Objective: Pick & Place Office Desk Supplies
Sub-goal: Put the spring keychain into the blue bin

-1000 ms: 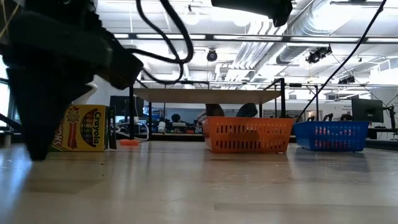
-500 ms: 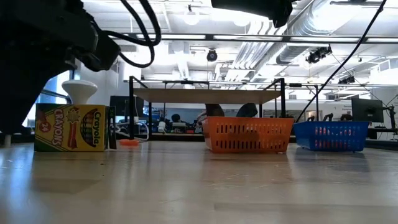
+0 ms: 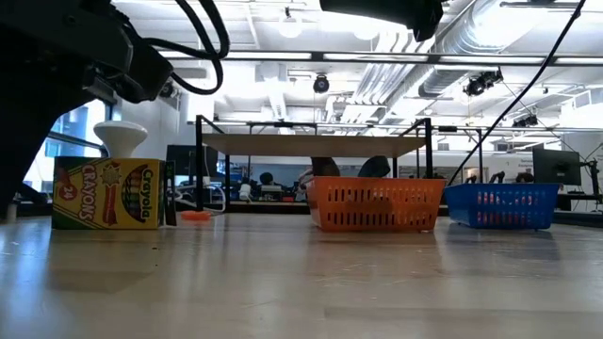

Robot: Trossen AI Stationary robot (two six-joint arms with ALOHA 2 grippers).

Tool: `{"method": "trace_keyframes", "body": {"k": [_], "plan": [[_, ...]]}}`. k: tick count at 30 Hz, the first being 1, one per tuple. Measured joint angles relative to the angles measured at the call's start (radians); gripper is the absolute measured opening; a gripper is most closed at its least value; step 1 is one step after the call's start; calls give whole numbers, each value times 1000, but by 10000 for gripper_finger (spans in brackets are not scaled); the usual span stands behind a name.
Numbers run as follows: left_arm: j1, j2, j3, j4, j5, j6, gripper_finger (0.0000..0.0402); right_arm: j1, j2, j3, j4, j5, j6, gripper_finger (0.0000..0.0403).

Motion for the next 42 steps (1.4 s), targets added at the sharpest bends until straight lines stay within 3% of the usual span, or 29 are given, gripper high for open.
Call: {"method": "trace_keyframes", "body": {"k": [42], "plan": [[-19, 2, -11, 11, -16, -23, 101, 0, 0, 0, -1, 0, 0, 180]]}}
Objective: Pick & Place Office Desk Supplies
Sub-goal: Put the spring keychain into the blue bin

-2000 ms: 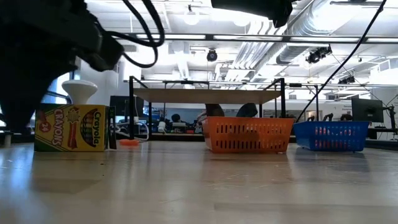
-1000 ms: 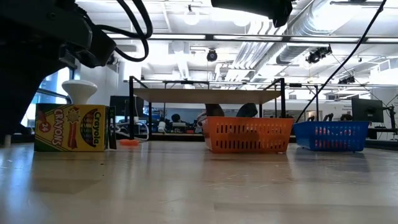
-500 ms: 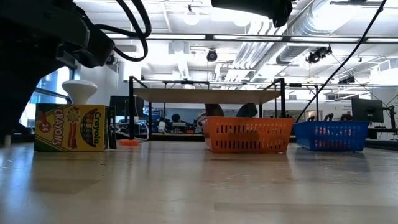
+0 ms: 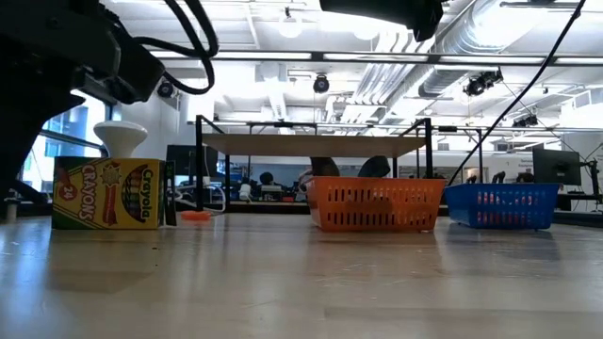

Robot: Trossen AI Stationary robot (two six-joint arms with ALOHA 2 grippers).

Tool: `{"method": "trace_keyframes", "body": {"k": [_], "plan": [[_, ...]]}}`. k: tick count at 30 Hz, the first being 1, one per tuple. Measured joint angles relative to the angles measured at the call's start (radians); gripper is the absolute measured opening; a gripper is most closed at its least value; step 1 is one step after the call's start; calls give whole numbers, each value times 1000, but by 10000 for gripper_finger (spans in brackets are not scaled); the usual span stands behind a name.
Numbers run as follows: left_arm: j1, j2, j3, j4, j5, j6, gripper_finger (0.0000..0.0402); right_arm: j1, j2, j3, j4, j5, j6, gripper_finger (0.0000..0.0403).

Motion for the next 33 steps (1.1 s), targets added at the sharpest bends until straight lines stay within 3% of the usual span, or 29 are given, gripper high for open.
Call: {"method": "trace_keyframes", "body": {"k": [33], "plan": [[1, 0, -57, 83, 26, -7, 101, 0, 0, 0, 0, -3, 0, 180]]}}
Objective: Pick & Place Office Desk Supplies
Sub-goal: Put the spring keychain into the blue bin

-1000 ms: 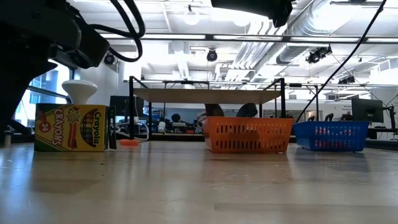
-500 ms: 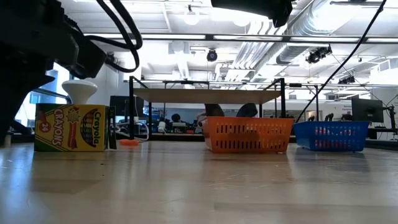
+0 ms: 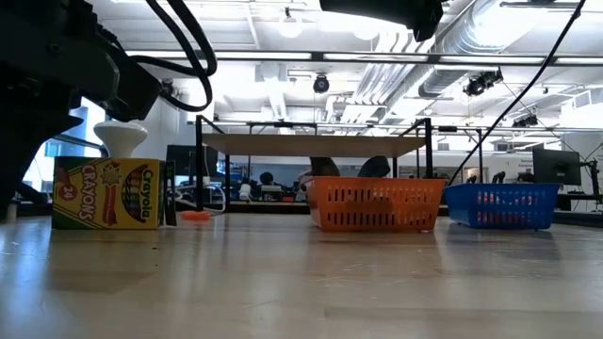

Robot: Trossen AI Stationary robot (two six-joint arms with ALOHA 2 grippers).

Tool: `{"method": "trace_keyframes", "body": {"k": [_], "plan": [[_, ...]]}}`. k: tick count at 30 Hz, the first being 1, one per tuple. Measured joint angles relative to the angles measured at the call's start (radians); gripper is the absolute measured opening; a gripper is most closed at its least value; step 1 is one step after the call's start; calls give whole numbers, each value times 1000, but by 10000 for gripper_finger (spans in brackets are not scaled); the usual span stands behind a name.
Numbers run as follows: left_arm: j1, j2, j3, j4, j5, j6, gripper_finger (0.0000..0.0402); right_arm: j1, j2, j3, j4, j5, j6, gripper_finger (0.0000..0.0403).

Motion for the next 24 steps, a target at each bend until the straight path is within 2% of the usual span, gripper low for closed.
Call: {"method": "trace_keyframes", "body": {"k": [16, 20, 24], "plan": [[0, -3, -54, 64, 12, 0, 100, 0, 0, 0, 0, 0, 0, 180], [0, -2, -55, 63, 27, 0, 82, 0, 0, 0, 0, 0, 0, 180], [0, -2, -56, 58, 29, 23, 40, 0, 0, 0, 0, 0, 0, 180]]}}
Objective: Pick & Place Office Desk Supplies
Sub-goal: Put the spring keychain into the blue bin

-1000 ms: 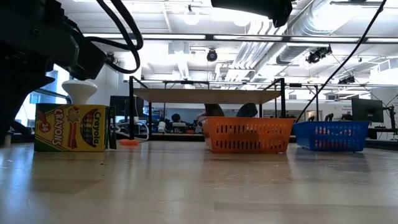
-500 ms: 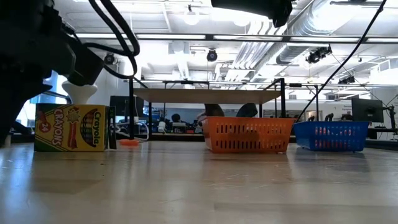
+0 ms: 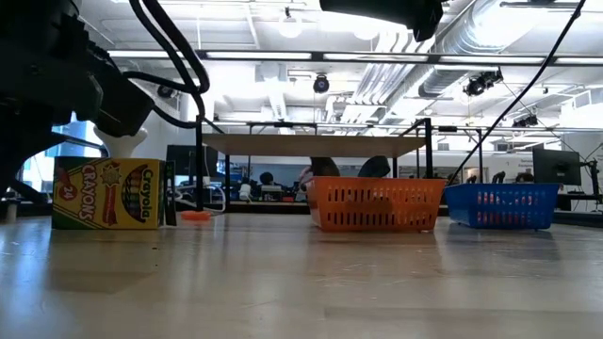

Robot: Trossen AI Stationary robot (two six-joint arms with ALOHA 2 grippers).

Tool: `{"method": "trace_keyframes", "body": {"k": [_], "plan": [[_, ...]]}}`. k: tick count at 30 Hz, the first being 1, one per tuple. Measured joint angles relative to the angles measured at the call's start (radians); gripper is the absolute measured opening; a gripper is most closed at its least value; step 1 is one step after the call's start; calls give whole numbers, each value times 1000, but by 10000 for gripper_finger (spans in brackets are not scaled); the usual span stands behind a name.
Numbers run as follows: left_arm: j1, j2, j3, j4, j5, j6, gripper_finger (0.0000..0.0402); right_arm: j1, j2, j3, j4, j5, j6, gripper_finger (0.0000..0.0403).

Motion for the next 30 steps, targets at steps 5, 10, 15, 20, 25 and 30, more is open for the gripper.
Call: {"method": "trace_keyframes", "body": {"k": [5, 10, 15, 20, 25, 30], "plan": [[8, 0, 0, 2, -7, 57, 10, 0, 0, 0, 0, 0, 5, 180], [10, 0, 12, 21, -74, 141, 8, 0, 0, 0, 0, 0, 5, 180], [24, 3, 68, 31, -150, 215, 6, 0, 0, 0, 0, 0, 5, 180], [29, 3, 136, 25, -198, 287, 5, 0, 0, 0, 0, 0, 5, 180], [17, 3, 240, 21, -224, 360, 5, 0, 0, 0, 0, -131, 3, 180], [-44, 2, 377, 27, -276, 432, 5, 1, 0, 0, -2, -284, -19, 181]]}}
